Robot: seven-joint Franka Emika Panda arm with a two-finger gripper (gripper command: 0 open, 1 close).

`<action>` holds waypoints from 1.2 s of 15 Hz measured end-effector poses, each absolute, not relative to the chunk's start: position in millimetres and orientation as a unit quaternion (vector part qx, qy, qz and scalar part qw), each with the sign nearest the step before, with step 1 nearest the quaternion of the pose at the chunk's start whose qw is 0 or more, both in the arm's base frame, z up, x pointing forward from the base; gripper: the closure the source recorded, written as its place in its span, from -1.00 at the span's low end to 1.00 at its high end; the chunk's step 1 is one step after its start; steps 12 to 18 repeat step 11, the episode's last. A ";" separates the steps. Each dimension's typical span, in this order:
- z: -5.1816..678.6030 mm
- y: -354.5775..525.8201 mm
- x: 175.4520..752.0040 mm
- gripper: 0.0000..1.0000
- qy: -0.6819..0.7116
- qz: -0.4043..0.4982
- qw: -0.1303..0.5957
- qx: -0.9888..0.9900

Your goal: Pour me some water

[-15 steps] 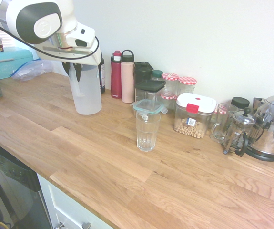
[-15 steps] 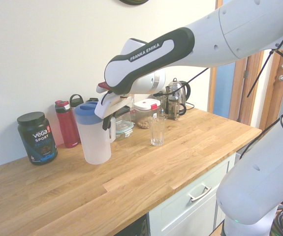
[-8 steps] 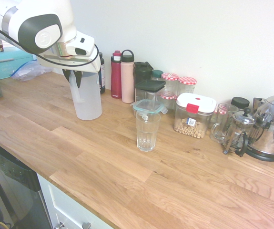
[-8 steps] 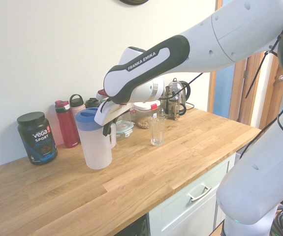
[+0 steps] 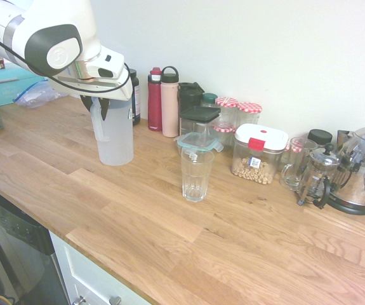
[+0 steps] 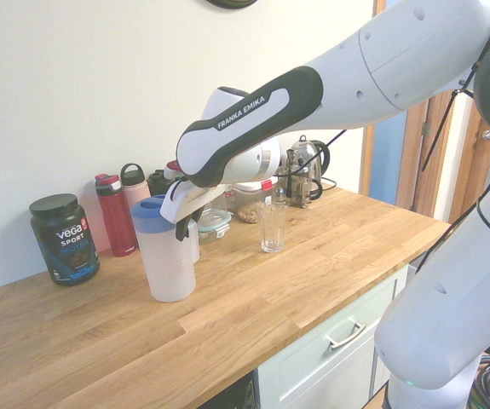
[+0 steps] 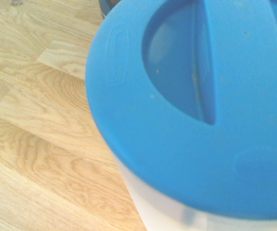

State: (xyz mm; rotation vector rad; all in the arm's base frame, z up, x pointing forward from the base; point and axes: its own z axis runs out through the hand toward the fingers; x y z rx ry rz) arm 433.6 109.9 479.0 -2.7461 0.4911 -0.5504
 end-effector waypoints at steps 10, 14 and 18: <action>568.9 83.1 380.0 -1.00 0.180 -0.148 0.084 -0.969; 583.2 78.6 367.9 -1.00 0.181 -0.132 0.077 -0.972; 583.2 78.6 367.9 -1.00 0.181 -0.132 0.077 -0.972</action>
